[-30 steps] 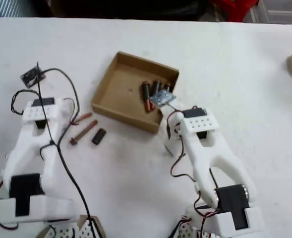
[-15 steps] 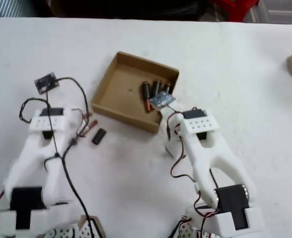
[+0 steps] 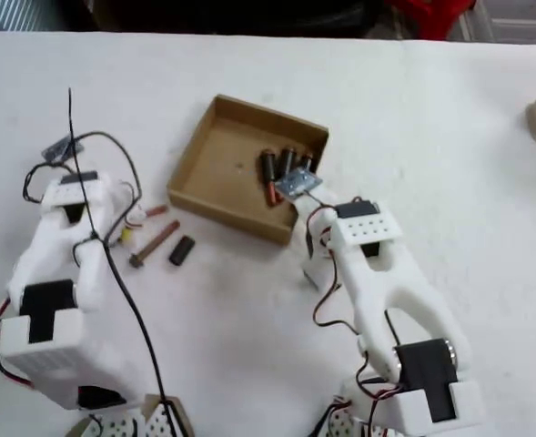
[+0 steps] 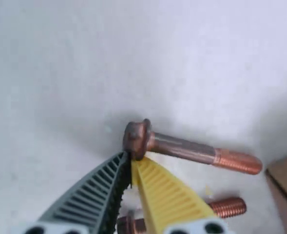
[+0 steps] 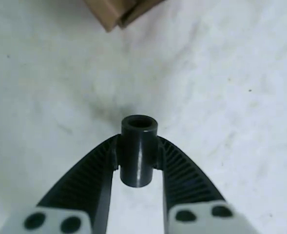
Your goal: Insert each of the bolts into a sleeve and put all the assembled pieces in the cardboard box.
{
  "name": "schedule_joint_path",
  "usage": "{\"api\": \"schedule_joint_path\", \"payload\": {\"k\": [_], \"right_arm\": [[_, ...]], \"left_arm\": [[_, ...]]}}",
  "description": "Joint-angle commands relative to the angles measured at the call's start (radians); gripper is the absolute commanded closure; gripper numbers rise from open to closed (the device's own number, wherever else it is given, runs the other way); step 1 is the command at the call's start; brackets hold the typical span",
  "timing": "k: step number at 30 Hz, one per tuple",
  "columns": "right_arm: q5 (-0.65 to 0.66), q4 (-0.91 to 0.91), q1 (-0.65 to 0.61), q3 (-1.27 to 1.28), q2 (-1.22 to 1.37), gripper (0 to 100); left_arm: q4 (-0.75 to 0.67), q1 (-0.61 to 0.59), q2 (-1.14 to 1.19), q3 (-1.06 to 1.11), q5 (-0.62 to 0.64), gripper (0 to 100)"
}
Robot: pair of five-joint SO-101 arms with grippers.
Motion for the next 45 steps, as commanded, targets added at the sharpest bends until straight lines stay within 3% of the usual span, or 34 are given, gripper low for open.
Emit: {"api": "schedule_joint_path", "payload": {"k": [1, 6, 14, 18, 24, 32, 39, 45], "right_arm": [[0.014, -0.012, 0.001, -0.006, -0.044, 98.1], [0.014, -0.012, 0.001, -0.006, -0.044, 98.1], [0.015, -0.012, 0.001, -0.005, -0.044, 98.1], [0.015, -0.018, 0.001, -0.005, -0.044, 98.1], [0.015, -0.025, 0.001, -0.005, -0.042, 98.1], [0.072, -0.033, -0.001, 0.009, -0.044, 98.1], [0.077, -0.033, -0.001, 0.011, -0.044, 98.1], [0.078, -0.033, -0.001, 0.011, -0.044, 98.1]], "left_arm": [[-0.12, -0.025, 0.002, -0.068, 0.041, 98], [-0.273, -0.022, 0.002, -0.075, 0.044, 98], [-0.285, 0.044, -0.005, -0.121, 0.044, 98], [-0.227, 0.068, -0.007, -0.143, 0.08, 96], [-0.123, 0.027, 0.002, -0.195, 0.264, 81], [-0.129, 0.028, 0.054, -0.201, 0.353, 86], [0.0, 0.002, 0.214, -0.404, 0.358, 86], [0.017, 0.002, 0.255, -0.476, 0.354, 86]]}}
